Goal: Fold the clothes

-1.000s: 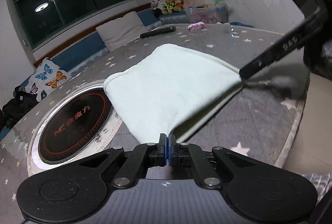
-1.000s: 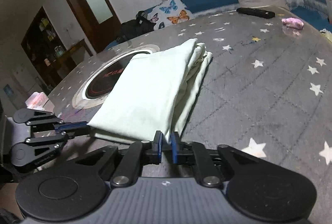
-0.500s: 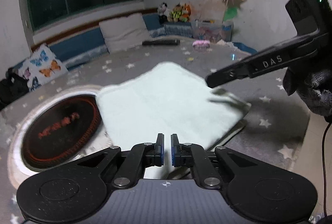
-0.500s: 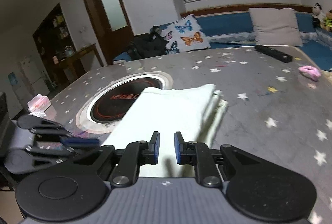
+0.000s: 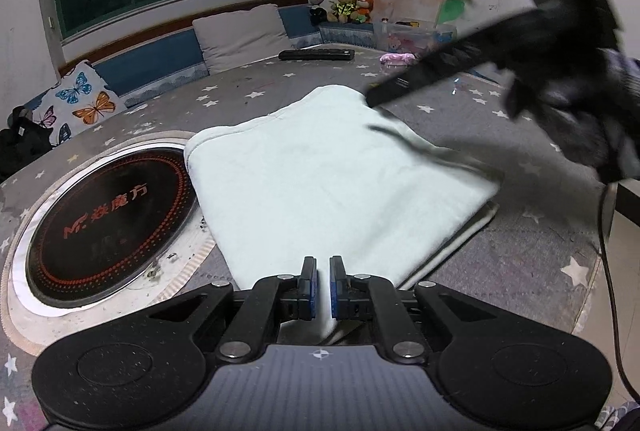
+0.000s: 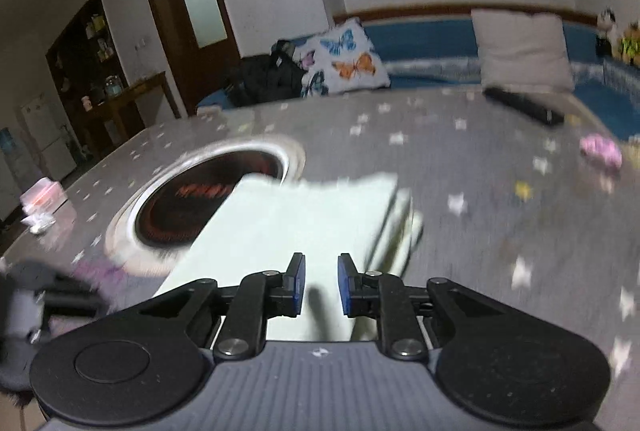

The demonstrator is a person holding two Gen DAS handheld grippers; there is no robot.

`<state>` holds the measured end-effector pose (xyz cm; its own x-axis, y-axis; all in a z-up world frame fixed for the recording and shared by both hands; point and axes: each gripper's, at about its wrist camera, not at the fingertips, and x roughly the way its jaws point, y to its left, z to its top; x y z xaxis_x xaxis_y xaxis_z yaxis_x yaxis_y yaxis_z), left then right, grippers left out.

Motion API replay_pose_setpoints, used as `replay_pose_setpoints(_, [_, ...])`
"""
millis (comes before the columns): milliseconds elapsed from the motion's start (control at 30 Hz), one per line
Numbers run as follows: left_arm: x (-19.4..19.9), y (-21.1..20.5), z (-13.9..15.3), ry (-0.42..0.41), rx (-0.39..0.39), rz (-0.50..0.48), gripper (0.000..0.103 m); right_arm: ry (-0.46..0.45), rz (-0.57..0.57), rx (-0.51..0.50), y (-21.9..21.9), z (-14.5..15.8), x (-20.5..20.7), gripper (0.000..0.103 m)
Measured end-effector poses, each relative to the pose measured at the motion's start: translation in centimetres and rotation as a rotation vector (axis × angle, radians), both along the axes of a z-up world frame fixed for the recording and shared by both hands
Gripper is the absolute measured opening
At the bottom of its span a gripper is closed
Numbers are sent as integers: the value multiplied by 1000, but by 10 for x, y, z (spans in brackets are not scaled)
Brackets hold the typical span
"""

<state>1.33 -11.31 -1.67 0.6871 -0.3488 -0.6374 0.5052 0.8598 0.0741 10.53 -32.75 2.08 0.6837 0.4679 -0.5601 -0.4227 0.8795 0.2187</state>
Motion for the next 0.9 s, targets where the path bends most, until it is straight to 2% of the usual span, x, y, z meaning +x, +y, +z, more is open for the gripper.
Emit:
replay_pose_setpoints(67, [0, 0, 0, 2, -5, 0, 8, -12, -6, -3, 5, 0, 16, 19])
replay_pose_setpoints(267, [-1, 1, 1, 4, -17, -4, 8, 46, -65, -64, 11, -23, 56, 19])
replay_pose_setpoints(400, [-1, 2, 2, 5, -23, -11, 8, 34, -64, -83, 12, -14, 54, 20])
replay_pose_setpoints(667, [-1, 4, 2, 7, -41, -9, 8, 37, 7, -118, 44, -9, 70, 20])
replay_pose_setpoints(767, [-2, 5, 2, 7, -47, -11, 8, 69, -2, -132, 45, -16, 74, 20])
replay_pose_setpoints(900, [-2, 5, 2, 7, -51, -12, 8, 42, 25, -139, 55, -1, 68, 20])
